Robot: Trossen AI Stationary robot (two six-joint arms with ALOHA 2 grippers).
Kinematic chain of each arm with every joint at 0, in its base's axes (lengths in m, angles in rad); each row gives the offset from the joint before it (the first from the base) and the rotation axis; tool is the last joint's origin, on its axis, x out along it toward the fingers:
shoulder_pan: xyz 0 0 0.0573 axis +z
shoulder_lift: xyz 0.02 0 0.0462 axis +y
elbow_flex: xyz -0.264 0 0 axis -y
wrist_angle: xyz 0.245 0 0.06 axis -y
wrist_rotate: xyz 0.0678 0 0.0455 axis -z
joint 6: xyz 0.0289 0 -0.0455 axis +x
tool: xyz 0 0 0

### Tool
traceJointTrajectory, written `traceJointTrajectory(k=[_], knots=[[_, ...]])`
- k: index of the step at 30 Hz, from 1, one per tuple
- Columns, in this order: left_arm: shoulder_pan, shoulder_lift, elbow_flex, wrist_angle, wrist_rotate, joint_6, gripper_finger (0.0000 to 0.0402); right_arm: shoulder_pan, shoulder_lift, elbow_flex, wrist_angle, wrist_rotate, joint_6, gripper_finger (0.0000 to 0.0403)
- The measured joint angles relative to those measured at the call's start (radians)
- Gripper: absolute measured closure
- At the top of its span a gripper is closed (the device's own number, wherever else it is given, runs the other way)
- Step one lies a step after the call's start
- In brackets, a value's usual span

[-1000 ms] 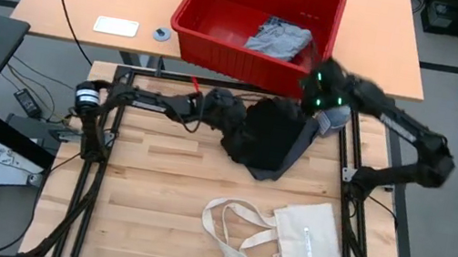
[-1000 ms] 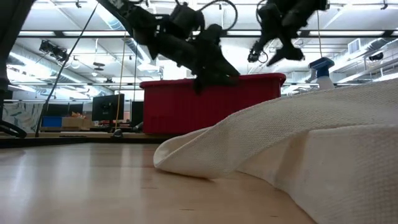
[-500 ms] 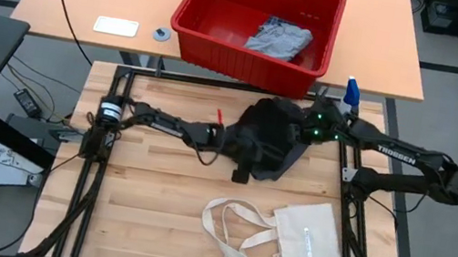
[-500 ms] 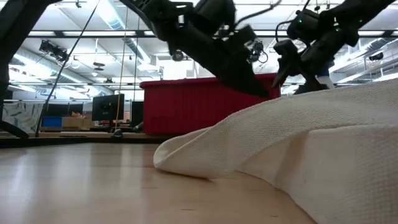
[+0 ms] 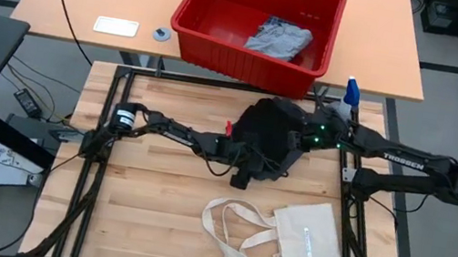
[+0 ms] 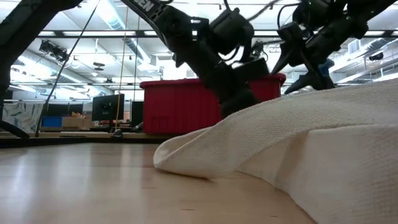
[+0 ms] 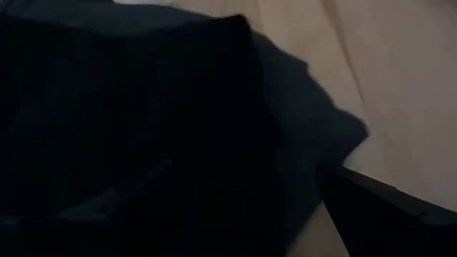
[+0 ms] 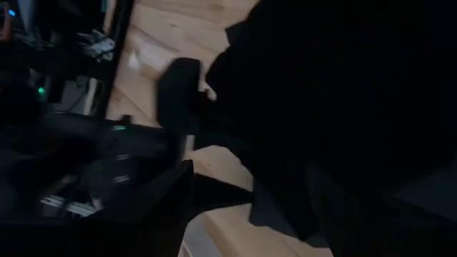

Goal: Fold laundry
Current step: Put the black shirt into the red organizer bin

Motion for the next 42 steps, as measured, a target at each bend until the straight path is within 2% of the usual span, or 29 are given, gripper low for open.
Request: traceJointTrajectory(k=[5,9,13,18,19,25,30,36,42], knots=[[0.000,0.019,0.002,0.019,-0.052,-0.018,0.0061,0.034,-0.026,0.000,0.005,0.036,0.026,0.0127],[0.006,0.019,0.002,0.024,-0.086,-0.065,0.0105,0.064,-0.045,0.000,0.016,0.048,0.055,0.0127],[0.014,0.019,0.002,0.019,-0.090,-0.078,0.0194,0.097,-0.064,0.000,0.031,0.077,0.090,0.0127],[0.027,0.017,0.002,-0.047,-0.090,-0.120,0.0362,0.135,-0.096,0.000,0.040,0.105,0.138,0.0127],[0.032,0.016,0.002,-0.061,-0.090,-0.149,0.0378,0.142,-0.104,0.000,0.040,0.113,0.149,0.0127],[0.049,-0.047,0.000,-0.129,-0.086,-0.236,0.0390,0.208,-0.148,-0.013,0.034,0.159,0.298,0.0129],[0.054,-0.136,0.002,-0.151,-0.070,-0.249,0.0390,0.291,-0.173,-0.145,0.169,0.192,0.492,0.0129],[0.060,-0.194,0.001,-0.227,-0.066,-0.291,0.0390,0.381,-0.173,-0.346,0.594,0.403,0.738,0.0111],[0.060,-0.206,-0.001,-0.231,-0.041,-0.315,0.0390,0.484,-0.126,-0.478,0.775,0.609,0.987,0.0074]])
